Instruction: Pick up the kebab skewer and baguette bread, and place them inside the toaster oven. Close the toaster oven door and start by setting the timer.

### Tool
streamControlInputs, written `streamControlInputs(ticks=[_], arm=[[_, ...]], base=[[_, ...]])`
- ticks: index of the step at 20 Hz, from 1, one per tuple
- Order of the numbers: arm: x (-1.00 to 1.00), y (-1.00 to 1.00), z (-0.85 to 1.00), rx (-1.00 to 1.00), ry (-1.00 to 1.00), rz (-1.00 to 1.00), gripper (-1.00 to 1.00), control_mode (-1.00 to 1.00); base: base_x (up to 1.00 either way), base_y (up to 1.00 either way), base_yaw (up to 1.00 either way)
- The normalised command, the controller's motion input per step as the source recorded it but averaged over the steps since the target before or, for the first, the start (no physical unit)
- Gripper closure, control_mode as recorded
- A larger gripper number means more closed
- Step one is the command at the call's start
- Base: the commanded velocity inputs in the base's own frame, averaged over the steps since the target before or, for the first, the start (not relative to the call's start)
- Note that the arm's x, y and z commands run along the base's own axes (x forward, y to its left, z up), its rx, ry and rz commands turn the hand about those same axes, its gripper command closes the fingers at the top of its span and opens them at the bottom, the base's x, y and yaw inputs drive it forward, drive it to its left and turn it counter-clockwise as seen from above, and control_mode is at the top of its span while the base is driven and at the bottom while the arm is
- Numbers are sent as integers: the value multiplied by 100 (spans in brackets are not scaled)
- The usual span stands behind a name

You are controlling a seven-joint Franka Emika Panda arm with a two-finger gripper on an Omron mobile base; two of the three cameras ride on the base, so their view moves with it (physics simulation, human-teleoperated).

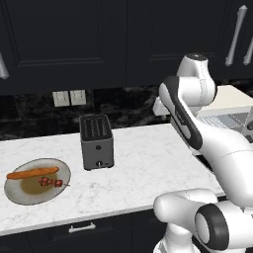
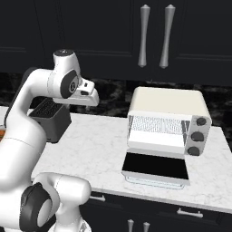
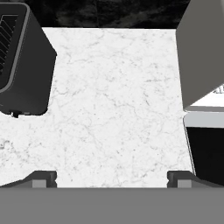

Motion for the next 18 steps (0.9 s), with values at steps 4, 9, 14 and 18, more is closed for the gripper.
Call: streamControlInputs(ticks=[4, 9, 14, 18], arm=[[-76, 13, -20, -8, -7, 0, -100, -100], [-96, 91, -36, -13, -5, 23, -100, -100], [-66, 93, -46, -3, -2, 20, -100, -100], [-16, 99, -10, -1, -7, 17, -100, -100]], base=[[0, 0, 0], [0, 0, 0], [0, 0, 0], [0, 0, 0]])
